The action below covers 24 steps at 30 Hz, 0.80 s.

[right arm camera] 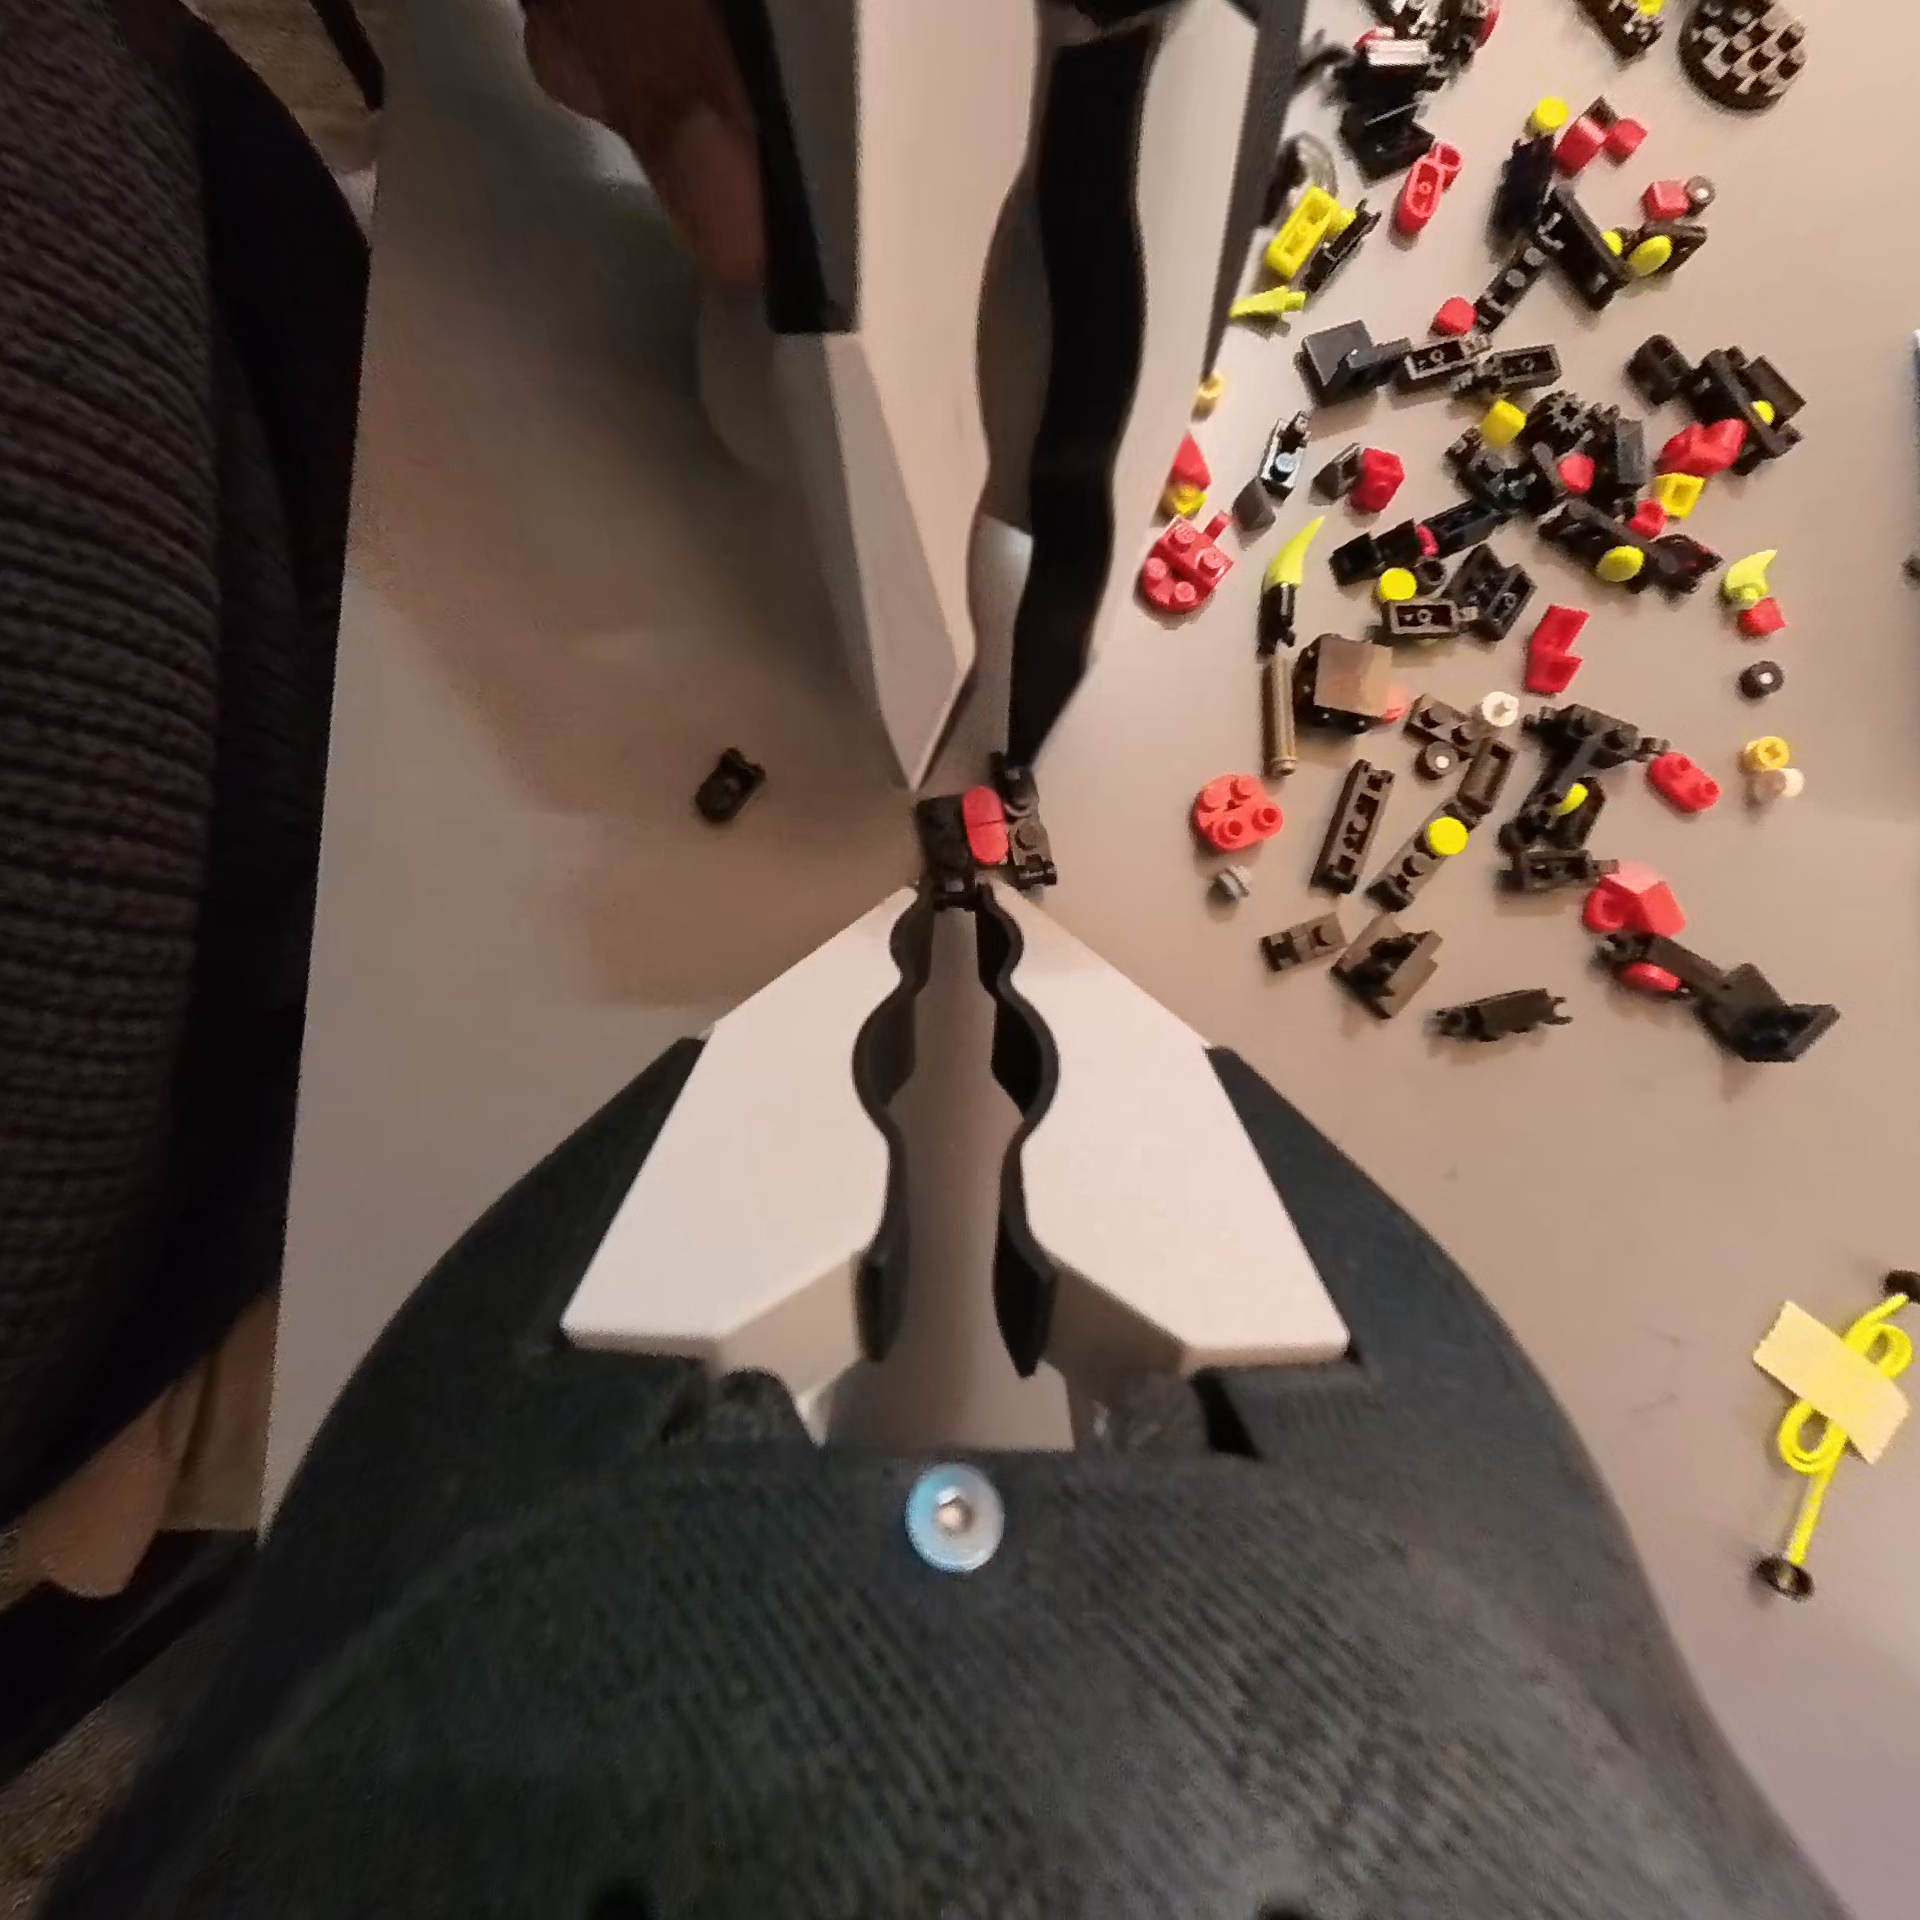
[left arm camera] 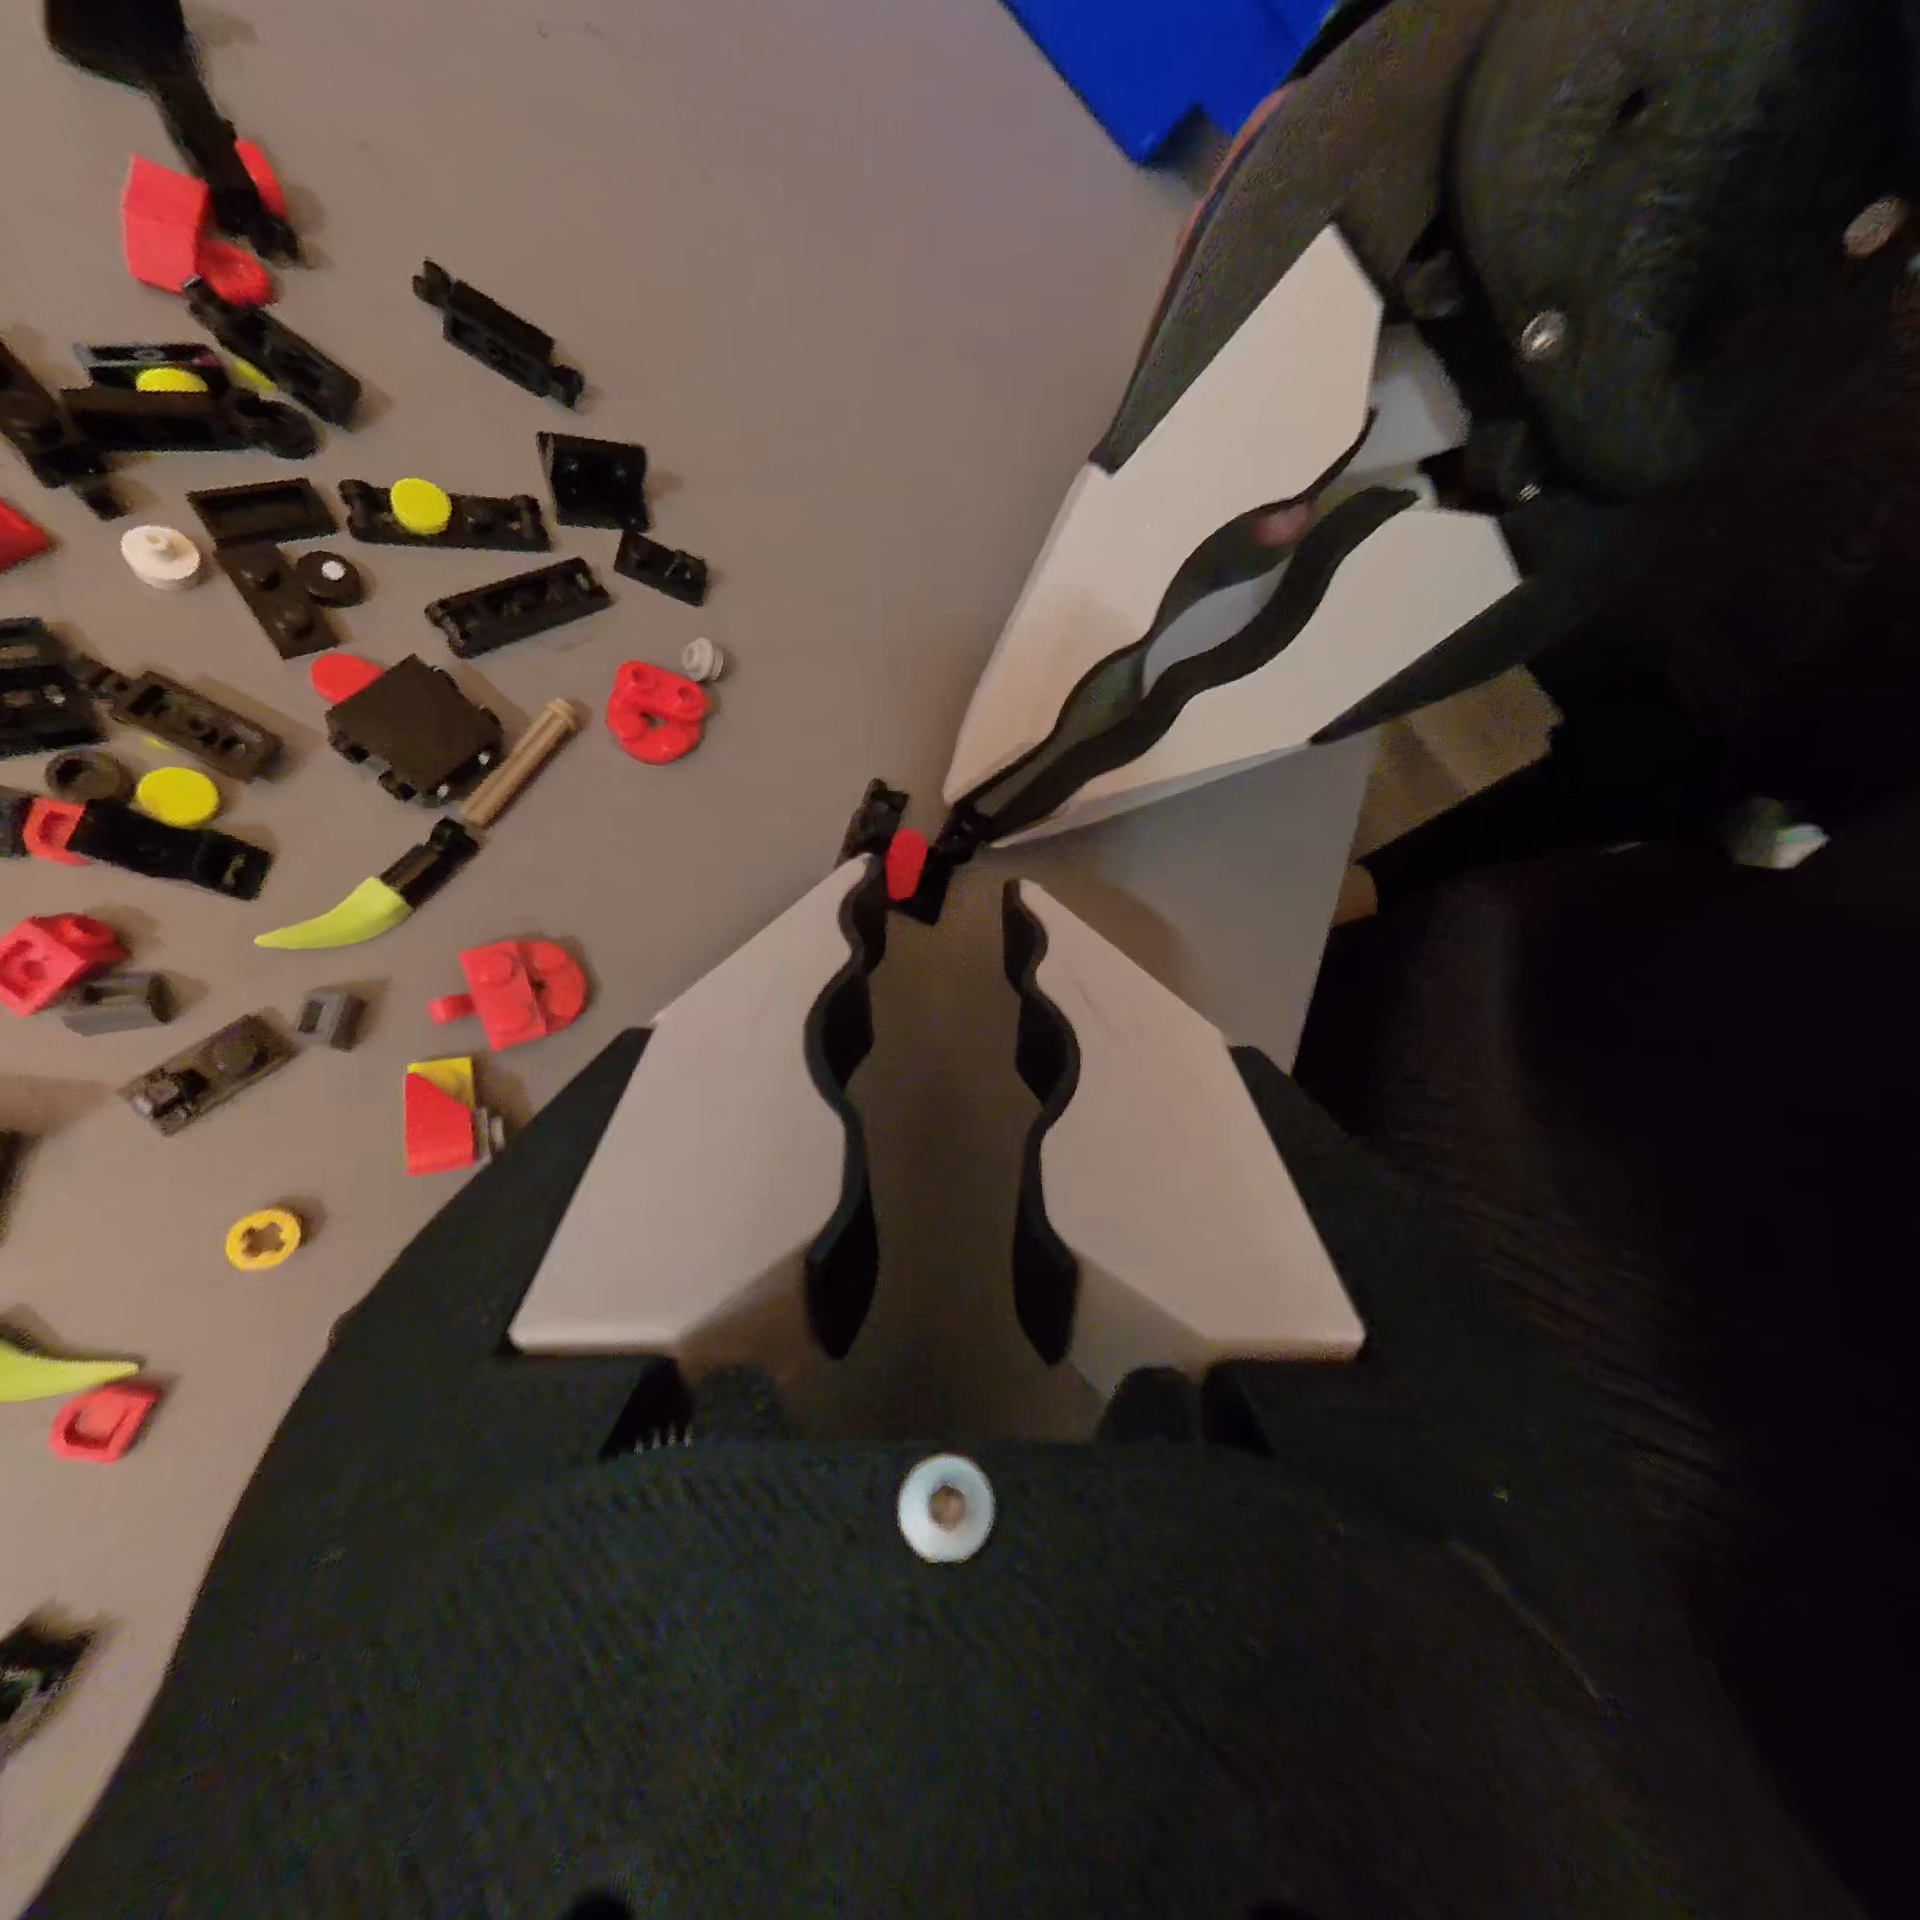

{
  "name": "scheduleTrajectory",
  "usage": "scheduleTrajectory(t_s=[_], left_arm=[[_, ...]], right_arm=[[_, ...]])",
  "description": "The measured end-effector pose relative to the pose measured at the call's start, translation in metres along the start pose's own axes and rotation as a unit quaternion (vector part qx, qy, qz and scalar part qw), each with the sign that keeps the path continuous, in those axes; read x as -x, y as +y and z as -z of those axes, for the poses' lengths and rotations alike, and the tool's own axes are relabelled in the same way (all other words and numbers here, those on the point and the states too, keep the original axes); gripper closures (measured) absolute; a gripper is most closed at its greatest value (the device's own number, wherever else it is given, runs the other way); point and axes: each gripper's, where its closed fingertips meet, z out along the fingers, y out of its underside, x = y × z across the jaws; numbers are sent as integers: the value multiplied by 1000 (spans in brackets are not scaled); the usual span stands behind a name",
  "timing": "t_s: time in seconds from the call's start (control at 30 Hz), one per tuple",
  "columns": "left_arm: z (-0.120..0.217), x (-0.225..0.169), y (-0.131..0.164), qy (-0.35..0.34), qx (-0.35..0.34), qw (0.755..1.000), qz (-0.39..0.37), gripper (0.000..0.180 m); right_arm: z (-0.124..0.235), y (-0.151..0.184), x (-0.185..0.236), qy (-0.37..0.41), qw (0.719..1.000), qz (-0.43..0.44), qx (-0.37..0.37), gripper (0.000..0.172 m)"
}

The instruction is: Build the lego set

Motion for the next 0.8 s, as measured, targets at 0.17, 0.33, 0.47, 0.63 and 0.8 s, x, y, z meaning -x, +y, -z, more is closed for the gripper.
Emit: scheduleTrajectory(t_s=[0.17, 0.33, 0.47, 0.63, 0.8], left_arm=[[-9, 12, 3, -81, 9, 994, -73, 145], [-10, 17, 2, -111, 12, 988, -106, 145], [-9, 16, 3, -114, 15, 987, -110, 144], [-5, 19, 4, -126, 18, 985, -117, 140], [20, 23, -6, -128, -10, 985, -115, 145]], right_arm=[[-1, 0, 0, -3, 1000, 1, 1, 165], [1, -1, -2, 3, 1000, 2, 0, 165], [4, -3, -12, 19, 1000, -11, -9, 165], [4, -8, -30, 55, 998, -29, -15, 165], [-5, -10, -41, 71, 997, -20, -4, 166]])
